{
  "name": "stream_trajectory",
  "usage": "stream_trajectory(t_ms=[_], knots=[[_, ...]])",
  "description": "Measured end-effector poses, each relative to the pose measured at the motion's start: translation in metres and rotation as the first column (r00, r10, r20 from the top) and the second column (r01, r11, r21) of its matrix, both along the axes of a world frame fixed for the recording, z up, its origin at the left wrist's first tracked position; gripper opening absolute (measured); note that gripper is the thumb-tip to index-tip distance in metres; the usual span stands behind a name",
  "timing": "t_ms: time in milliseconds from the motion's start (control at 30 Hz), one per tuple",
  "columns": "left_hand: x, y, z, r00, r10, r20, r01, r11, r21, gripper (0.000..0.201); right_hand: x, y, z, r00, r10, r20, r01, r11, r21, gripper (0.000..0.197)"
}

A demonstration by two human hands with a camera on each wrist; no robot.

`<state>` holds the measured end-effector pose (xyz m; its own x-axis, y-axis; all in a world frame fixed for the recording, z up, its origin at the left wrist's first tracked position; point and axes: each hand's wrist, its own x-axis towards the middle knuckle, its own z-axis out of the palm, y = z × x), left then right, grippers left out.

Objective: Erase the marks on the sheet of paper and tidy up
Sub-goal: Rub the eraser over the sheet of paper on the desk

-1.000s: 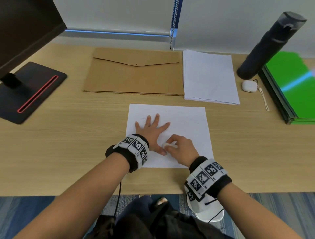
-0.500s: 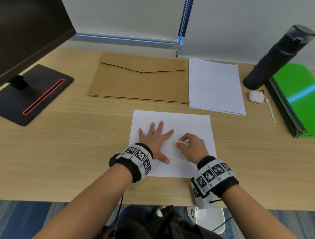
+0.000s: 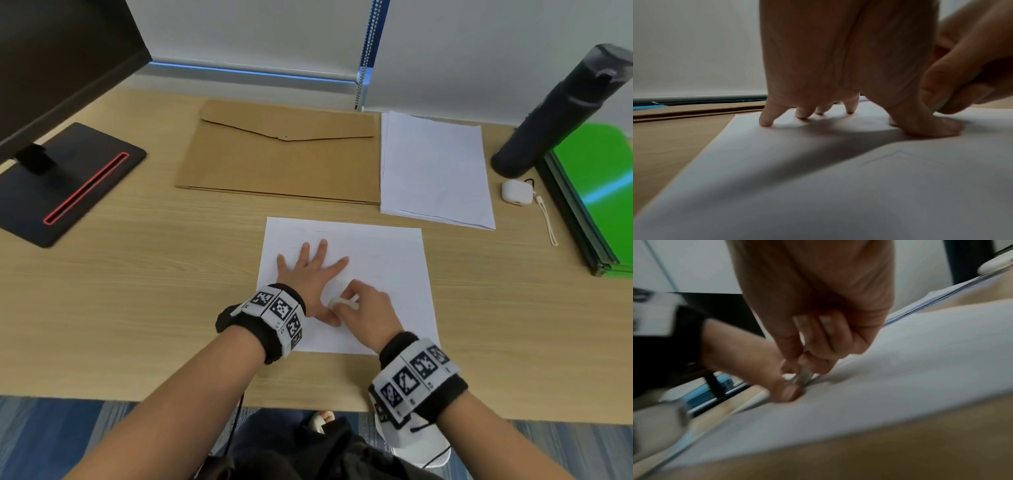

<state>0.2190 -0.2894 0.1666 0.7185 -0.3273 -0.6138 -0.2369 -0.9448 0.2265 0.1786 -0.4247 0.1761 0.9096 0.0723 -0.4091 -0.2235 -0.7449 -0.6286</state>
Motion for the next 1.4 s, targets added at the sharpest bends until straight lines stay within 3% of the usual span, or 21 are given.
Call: stream_trajectory(t_ms=[67,233,400,567,733,900,1033,1200,1333,1400], knots=[[0.0,0.0,0.0,1.0,-0.003,-0.002,0.003,1.0,-0.001,0.115,-0.001,-0.001,0.003,0.999,0.03,-0.038,-0.03,0.999,0.01,0.012],[0.0,0.001,0.001,1.0,-0.006,-0.013,0.006,1.0,-0.004,0.115,0.028,-0.024,0.006,0.982,-0.188,0.032,0.189,0.982,-0.032,0.018],[0.0,0.001,0.0,1.0,-0.015,-0.009,0.015,1.0,-0.001,0.115,0.001,-0.006,0.002,0.999,0.034,-0.009,-0.034,0.999,-0.018,0.011],[0.0,0.0,0.001,1.0,-0.009,-0.012,0.01,1.0,0.003,0.115,0.024,-0.02,0.005,0.987,-0.152,0.051,0.153,0.988,-0.024,0.015],[0.0,0.0,0.0,1.0,-0.017,-0.009,0.017,1.0,0.005,0.115,-0.002,-0.006,0.002,0.999,0.038,0.005,-0.038,0.999,-0.029,0.013],[0.0,0.001,0.001,1.0,-0.018,-0.021,0.019,1.0,0.006,0.115,0.022,-0.026,0.004,0.985,-0.153,0.08,0.157,0.986,-0.053,0.019],[0.001,0.0,0.001,0.999,-0.03,-0.019,0.031,0.999,0.02,0.115,-0.001,-0.016,0.0,1.0,0.009,0.023,-0.008,0.999,-0.04,0.014],[0.0,0.001,0.002,0.999,-0.03,-0.019,0.031,0.999,0.014,0.115,0.021,-0.032,0.004,0.985,-0.142,0.094,0.147,0.988,-0.046,0.017],[0.0,0.0,0.002,0.999,-0.033,-0.016,0.033,0.999,0.023,0.114,-0.009,-0.018,0.0,0.999,0.032,0.02,-0.032,0.999,-0.019,0.012],[0.0,0.0,0.002,0.999,-0.033,-0.018,0.033,0.999,0.02,0.114,-0.002,-0.022,0.0,1.0,0.011,0.017,-0.011,1.0,-0.015,0.013]])
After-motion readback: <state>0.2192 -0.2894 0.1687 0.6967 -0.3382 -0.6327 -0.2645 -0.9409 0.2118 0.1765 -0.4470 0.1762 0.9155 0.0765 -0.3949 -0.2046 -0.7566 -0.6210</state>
